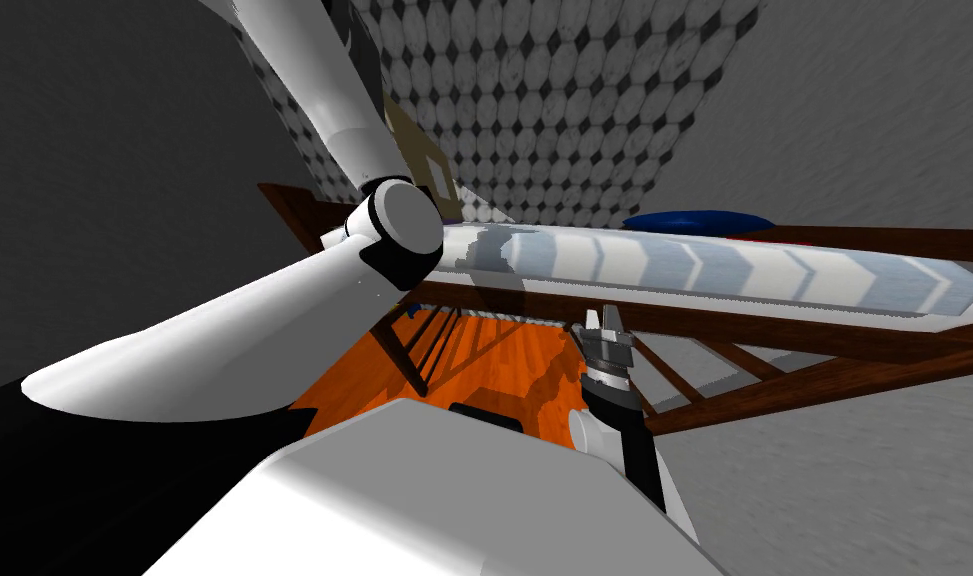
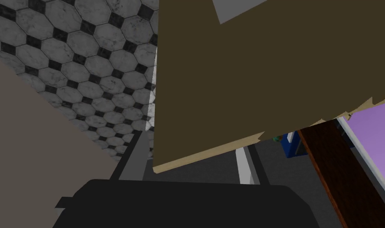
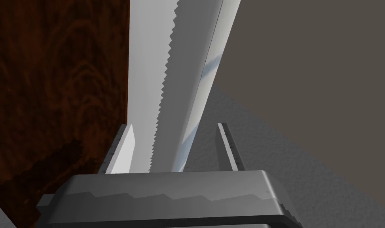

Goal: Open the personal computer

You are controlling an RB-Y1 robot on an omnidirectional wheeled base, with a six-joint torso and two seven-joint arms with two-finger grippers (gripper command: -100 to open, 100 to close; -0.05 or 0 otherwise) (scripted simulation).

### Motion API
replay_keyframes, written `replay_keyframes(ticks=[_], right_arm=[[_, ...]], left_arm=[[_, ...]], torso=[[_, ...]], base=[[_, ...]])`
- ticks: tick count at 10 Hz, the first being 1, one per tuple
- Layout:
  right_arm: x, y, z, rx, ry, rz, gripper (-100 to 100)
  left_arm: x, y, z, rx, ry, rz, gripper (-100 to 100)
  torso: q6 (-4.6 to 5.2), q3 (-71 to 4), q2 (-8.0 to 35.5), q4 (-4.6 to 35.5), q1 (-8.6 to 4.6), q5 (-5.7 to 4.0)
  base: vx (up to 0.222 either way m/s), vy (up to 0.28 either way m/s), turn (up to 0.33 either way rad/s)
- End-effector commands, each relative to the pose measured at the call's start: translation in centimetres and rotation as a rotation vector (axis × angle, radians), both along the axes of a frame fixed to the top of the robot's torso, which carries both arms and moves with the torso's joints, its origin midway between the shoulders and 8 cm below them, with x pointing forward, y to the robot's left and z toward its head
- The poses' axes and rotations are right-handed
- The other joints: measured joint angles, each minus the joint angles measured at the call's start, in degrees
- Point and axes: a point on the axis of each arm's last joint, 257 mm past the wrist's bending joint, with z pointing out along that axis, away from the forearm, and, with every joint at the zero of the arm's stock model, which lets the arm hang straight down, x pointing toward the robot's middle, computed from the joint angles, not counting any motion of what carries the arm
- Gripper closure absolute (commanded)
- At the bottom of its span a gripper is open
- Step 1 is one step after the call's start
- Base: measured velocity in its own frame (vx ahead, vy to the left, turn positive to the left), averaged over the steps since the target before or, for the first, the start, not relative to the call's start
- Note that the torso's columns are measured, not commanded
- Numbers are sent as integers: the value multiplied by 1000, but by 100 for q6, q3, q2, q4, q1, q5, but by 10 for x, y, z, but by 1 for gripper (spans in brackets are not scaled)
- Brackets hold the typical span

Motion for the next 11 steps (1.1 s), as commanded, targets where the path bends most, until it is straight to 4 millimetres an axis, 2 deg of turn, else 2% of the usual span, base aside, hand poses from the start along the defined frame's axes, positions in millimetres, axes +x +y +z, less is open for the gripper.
replay_keyframes(ticks=[1,8,9,10,11], right_arm=[[0,-1,-1,0,4,-3,0],[1,-9,-26,-1,68,-22,0],[1,-10,-30,-1,78,-26,0],[1,-12,-33,-1,86,-30,0],[0,-14,-35,-2,89,-34,0]], left_arm=[[-12,17,-9,-88,0,3,100],[-46,61,-45,-378,-11,1,100],[-51,66,-51,-420,-13,-2,100],[-47,63,-48,-392,-7,0,100],[-54,78,-65,-479,-8,9,100]], torso=[[16,-4,4,-12,-5,-9],[-12,-46,-76,-15,14,6],[-18,-54,-92,-17,17,10],[-30,-65,-110,-21,13,8],[-14,-68,-98,-37,5,-2]], base=[[32,10,-30],[56,17,1],[71,20,-15],[0,1,-42],[8,-2,-50]])
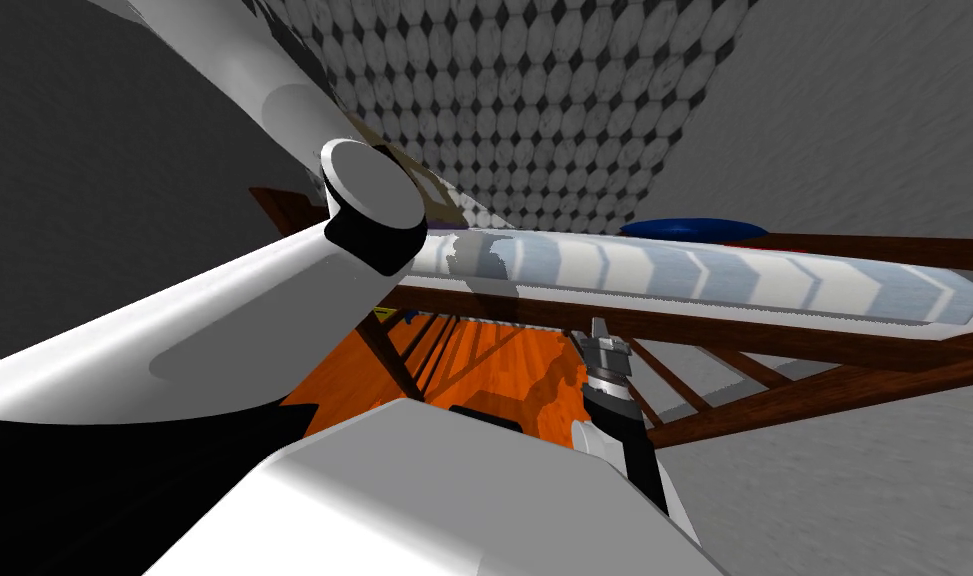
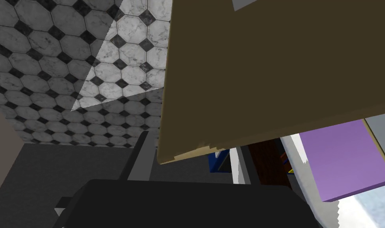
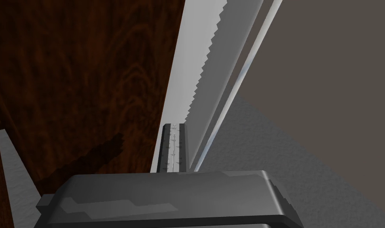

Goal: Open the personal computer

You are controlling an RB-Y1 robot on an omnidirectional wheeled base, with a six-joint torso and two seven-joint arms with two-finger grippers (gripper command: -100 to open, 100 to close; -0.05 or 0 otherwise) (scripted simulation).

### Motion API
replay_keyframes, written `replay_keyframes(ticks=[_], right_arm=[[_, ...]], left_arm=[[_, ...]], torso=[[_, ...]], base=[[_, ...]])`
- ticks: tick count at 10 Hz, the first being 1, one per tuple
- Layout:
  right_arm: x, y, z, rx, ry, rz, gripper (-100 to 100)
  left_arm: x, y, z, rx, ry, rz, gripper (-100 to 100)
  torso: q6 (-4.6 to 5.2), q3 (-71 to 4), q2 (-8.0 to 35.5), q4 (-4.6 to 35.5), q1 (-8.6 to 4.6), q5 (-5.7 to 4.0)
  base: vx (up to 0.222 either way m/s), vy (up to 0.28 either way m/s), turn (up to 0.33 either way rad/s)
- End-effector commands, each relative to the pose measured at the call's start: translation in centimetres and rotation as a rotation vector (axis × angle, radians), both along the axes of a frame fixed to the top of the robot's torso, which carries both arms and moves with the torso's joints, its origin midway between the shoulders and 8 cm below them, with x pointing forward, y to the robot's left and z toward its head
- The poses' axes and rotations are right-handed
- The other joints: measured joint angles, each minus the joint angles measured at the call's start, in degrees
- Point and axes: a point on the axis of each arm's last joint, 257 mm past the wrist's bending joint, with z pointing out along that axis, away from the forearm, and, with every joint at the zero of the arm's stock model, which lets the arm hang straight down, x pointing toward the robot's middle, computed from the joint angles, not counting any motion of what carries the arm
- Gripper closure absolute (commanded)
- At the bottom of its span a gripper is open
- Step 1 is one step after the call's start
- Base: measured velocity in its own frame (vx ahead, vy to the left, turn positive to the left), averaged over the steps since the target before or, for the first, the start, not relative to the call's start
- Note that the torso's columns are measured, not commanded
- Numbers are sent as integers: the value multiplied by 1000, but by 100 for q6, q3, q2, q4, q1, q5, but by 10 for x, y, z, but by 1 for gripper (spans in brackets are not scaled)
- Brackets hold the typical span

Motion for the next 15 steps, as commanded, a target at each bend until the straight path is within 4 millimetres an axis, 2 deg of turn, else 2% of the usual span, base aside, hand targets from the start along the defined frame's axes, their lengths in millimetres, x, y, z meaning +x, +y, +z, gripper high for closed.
replay_keyframes(ticks=[1,8,9,10,11,15], right_arm=[[-1,0,0,0,0,1,0],[-8,-5,-12,-4,24,-14,0],[-9,-6,-14,-5,26,-15,0],[-11,-7,-13,-6,24,-17,0],[-12,-6,-11,-7,18,-16,0],[-18,-10,-6,-11,-2,-26,0]], left_arm=[[-9,21,-24,-120,0,11,100],[-28,56,-87,-413,5,28,100],[-24,54,-82,-384,7,26,100],[-30,61,-92,-430,3,36,100],[-28,52,-76,-412,6,26,-100],[-34,35,-48,-412,8,20,-100]], torso=[[11,0,7,-11,-8,9],[-21,-62,-104,-22,-43,-6],[-23,-71,-119,-24,-44,-6],[-7,-65,-100,-31,-45,-19],[10,-53,-71,-37,-44,-18],[-13,-27,-37,-18,-14,-22]], base=[[49,14,-17],[54,3,-8],[-18,3,-48],[-36,10,-73],[-26,26,-45],[14,38,-11]])
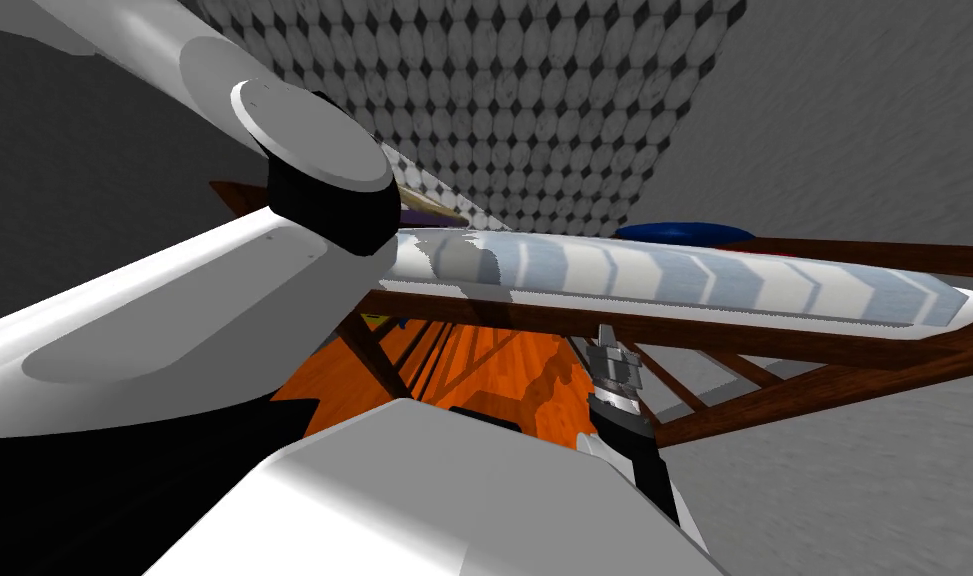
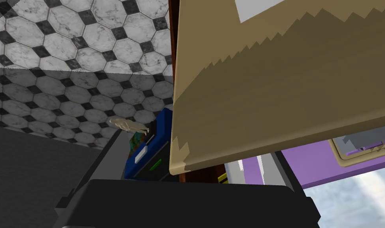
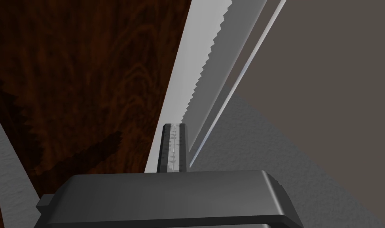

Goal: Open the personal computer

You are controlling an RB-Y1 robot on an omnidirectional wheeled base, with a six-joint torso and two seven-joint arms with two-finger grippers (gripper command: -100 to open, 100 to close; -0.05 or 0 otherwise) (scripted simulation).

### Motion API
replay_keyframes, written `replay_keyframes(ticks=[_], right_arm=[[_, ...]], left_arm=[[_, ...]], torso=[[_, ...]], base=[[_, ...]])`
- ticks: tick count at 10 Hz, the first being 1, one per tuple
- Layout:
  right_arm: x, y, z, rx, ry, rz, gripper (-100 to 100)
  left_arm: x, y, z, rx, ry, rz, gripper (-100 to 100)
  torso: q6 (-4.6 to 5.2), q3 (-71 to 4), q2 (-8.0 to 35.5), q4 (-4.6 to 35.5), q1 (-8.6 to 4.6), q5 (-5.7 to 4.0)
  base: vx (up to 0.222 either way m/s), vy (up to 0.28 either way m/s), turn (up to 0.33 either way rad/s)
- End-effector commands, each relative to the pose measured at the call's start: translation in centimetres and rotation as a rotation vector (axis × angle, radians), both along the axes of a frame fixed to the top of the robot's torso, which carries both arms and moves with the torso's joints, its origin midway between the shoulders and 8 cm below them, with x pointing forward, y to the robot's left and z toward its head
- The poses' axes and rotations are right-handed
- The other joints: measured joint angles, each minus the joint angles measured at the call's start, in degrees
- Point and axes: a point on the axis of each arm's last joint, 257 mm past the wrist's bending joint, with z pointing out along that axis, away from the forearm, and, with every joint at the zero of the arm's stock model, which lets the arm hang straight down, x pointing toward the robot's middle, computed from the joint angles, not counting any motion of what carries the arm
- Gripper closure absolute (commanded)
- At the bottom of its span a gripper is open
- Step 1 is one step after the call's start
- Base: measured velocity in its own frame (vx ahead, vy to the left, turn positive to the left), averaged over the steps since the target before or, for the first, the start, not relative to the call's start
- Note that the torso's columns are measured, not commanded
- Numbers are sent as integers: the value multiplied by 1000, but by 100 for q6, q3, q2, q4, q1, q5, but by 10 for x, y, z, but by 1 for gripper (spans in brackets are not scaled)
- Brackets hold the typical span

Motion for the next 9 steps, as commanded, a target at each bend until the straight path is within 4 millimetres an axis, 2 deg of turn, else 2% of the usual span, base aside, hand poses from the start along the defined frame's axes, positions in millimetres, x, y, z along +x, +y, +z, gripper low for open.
replay_keyframes(ticks=[1,2,3,4,9], right_arm=[[-1,-1,1,-1,-3,-3,0],[-3,-3,1,-2,-5,-7,0],[-5,-5,1,-3,-6,-12,0],[-6,-6,2,-3,-9,-15,0],[-11,-8,8,-7,-30,-21,0]], left_arm=[[-7,-13,23,-2,-4,-1,-100],[-9,-17,28,-2,-4,0,-100],[-7,-14,24,0,0,-2,-100],[-8,-14,25,-3,-1,-2,0],[-7,-15,23,-4,3,-3,0]], torso=[[-3,-4,-4,-3,15,11],[-11,-9,-14,-3,30,16],[-15,-14,-22,-5,38,20],[1,-8,-4,-10,31,23],[41,52,94,10,-16,4]], base=[[42,50,4],[39,39,-2],[-16,6,-56],[-43,-11,-58],[-27,-3,-36]])
